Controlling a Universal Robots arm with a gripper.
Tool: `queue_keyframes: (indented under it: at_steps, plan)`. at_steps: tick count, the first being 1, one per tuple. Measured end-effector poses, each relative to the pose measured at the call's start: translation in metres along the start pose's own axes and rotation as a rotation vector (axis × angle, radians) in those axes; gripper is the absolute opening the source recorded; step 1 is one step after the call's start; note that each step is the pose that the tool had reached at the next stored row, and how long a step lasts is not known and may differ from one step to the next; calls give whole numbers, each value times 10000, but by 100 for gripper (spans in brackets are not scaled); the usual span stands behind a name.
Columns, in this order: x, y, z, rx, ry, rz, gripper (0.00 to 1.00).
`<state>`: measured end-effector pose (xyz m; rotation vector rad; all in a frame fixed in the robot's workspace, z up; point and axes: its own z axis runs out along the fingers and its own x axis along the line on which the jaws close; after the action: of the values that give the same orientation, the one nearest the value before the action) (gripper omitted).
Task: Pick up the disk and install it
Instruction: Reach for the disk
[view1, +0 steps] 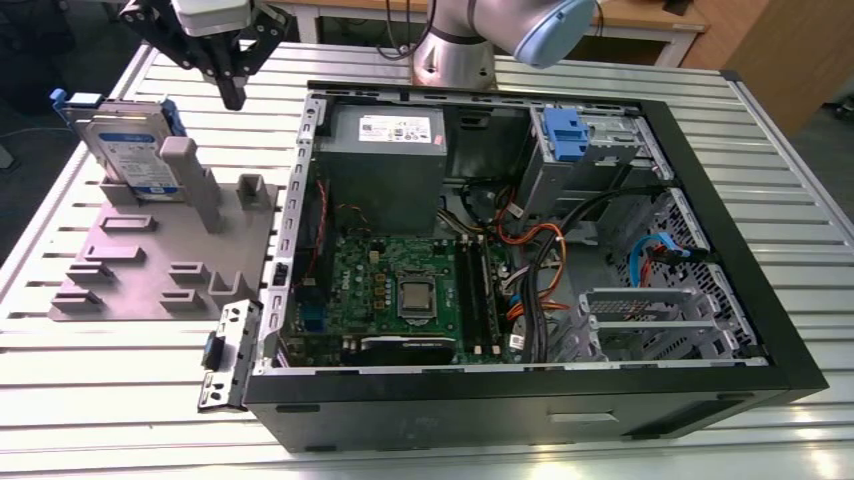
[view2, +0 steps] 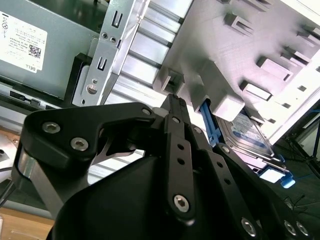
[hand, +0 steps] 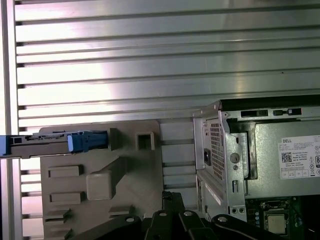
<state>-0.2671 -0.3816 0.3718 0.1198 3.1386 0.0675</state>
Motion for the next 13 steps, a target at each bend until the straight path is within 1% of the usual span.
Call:
queue_keyframes:
  at_steps: [8,10,13]
  plan:
    - [11,-1,1,0,0,1,11]
    - [20,-2,8,2,31,2,11]
    - [23,-2,8,2,30,1,11]
